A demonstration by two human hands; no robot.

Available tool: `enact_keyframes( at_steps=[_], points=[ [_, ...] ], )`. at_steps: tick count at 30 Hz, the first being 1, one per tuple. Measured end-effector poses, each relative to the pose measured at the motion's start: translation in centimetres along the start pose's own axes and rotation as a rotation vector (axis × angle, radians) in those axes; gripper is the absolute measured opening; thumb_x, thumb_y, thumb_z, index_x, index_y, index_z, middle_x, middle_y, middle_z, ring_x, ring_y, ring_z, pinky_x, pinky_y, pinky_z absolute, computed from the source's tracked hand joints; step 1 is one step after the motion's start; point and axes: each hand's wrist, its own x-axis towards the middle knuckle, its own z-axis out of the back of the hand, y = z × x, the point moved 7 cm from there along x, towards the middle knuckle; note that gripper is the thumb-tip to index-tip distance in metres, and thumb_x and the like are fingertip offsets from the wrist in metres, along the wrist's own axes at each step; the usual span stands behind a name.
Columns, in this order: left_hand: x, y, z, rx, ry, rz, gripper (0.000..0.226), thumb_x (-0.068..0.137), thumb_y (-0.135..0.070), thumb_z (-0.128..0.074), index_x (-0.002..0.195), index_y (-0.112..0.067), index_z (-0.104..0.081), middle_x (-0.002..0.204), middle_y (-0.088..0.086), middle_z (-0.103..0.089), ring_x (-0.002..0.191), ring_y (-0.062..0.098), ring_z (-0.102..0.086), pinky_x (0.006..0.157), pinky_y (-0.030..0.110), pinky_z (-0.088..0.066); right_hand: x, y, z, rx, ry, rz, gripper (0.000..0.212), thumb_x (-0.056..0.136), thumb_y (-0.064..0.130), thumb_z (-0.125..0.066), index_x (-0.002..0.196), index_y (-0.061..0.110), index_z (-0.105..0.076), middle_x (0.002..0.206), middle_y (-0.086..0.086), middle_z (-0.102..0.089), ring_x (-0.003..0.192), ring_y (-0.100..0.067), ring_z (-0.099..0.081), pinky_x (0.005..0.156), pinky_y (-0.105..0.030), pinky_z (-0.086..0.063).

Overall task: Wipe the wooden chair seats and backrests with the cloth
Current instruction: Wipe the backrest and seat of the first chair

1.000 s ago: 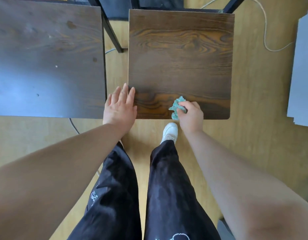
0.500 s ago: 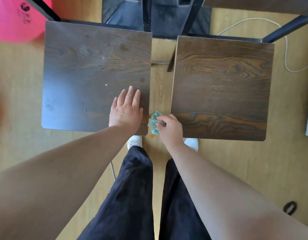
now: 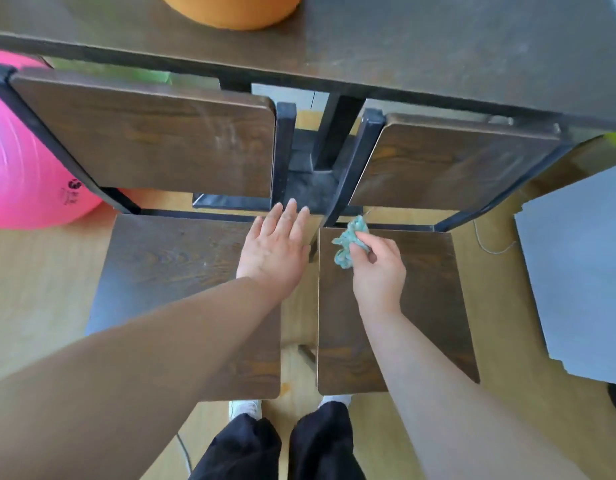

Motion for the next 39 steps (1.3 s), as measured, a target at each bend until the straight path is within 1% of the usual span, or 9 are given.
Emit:
enact_keyframes(
  at_steps=[8,11,15,19,23,31,33,36,39],
  points=[
    [4.4,-0.6,4.7,0.029,-0.109,0.0,0.064,0.104,-0.039,-0.032,0.157,-0.022,-0.001,0.166,0.003,-0.005,0.151,0.026,-0.008,0.123,0.046,-0.015,7.5,10.5,4.1,0.054,-0.139,0.402,0.026,0.09,0.021,-0.07,0.116,0.024,-0.066,0.116,0.016,-0.054,0.106,0.004,-0.057,0.078,-0.005,-0.049],
    [3.9,-0.8,3.5,0.075,-0.083,0.013,0.063,0.104,-0.041,-0.027,0.158,-0.021,-0.002,0.167,0.004,-0.004,0.152,0.027,-0.006,0.123,0.047,-0.012,8.6,13.2,4.1,-0.028,-0.152,0.613,0.026,0.091,0.015,-0.068,0.117,0.016,-0.067,0.116,0.002,-0.057,0.107,-0.004,-0.057,0.082,-0.009,-0.05],
    [4.0,-1.5,1.8,0.079,-0.054,0.03,0.064,0.104,-0.042,-0.028,0.158,-0.02,-0.001,0.167,0.004,-0.003,0.152,0.026,-0.003,0.123,0.045,-0.01,9.8,13.6,2.6,-0.163,-0.08,0.755,0.032,0.093,0.012,-0.064,0.125,0.01,-0.065,0.115,-0.005,-0.059,0.107,-0.015,-0.059,0.084,-0.027,-0.056],
    [4.6,-2.5,0.1,0.078,-0.035,0.031,0.065,0.104,-0.042,-0.028,0.158,-0.019,0.0,0.167,0.005,-0.001,0.153,0.026,-0.001,0.123,0.045,-0.008,10.4,12.1,1.5,-0.22,-0.085,0.853,0.035,0.094,0.013,-0.061,0.129,0.009,-0.063,0.112,-0.008,-0.062,0.102,-0.02,-0.06,0.083,-0.024,-0.052],
    [5.1,-2.8,-2.0,0.048,0.004,0.053,0.063,0.105,-0.043,-0.023,0.158,-0.021,0.003,0.167,0.002,0.003,0.153,0.023,0.002,0.124,0.042,-0.005,10.7,9.5,0.0,-0.248,-0.036,0.857,0.034,0.093,0.021,-0.063,0.126,0.012,-0.065,0.112,-0.005,-0.062,0.102,-0.016,-0.06,0.083,-0.02,-0.053],
    [5.0,-2.7,-6.0,0.022,0.066,0.111,0.064,0.104,-0.043,-0.026,0.158,-0.021,-0.001,0.167,0.001,0.0,0.153,0.021,0.0,0.124,0.041,-0.006,10.6,0.9,-4.6,-0.416,0.214,0.762,0.033,0.092,0.014,-0.065,0.125,0.012,-0.065,0.113,-0.008,-0.061,0.102,-0.023,-0.058,0.083,-0.036,-0.057],
    [4.9,-2.6,-6.9,0.02,0.072,0.119,0.064,0.104,-0.042,-0.026,0.158,-0.02,0.0,0.167,0.001,0.0,0.153,0.021,0.001,0.124,0.041,-0.004,10.7,-1.0,-6.0,-0.442,0.302,0.705,0.03,0.096,0.014,-0.057,0.125,0.015,-0.064,0.114,-0.007,-0.059,0.102,-0.021,-0.054,0.082,-0.032,-0.051],
    [4.9,-2.5,-8.3,0.006,0.084,0.141,0.063,0.104,-0.041,-0.026,0.158,-0.02,0.0,0.167,0.001,0.001,0.153,0.02,0.001,0.124,0.041,-0.004,11.4,-4.2,-8.3,-0.43,0.415,0.55,0.03,0.099,0.025,-0.043,0.121,0.022,-0.064,0.111,0.002,-0.054,0.095,-0.007,-0.041,0.077,-0.014,-0.029],
    [5.0,-2.1,-9.7,-0.011,0.084,0.158,0.064,0.104,-0.041,-0.028,0.158,-0.02,-0.002,0.167,0.001,-0.001,0.153,0.021,-0.001,0.124,0.042,-0.006,12.0,-6.8,-9.8,-0.439,0.394,0.457,0.02,0.098,0.033,-0.051,0.111,0.021,-0.061,0.108,0.01,-0.051,0.09,0.0,-0.037,0.076,-0.015,-0.033]
  ],
)
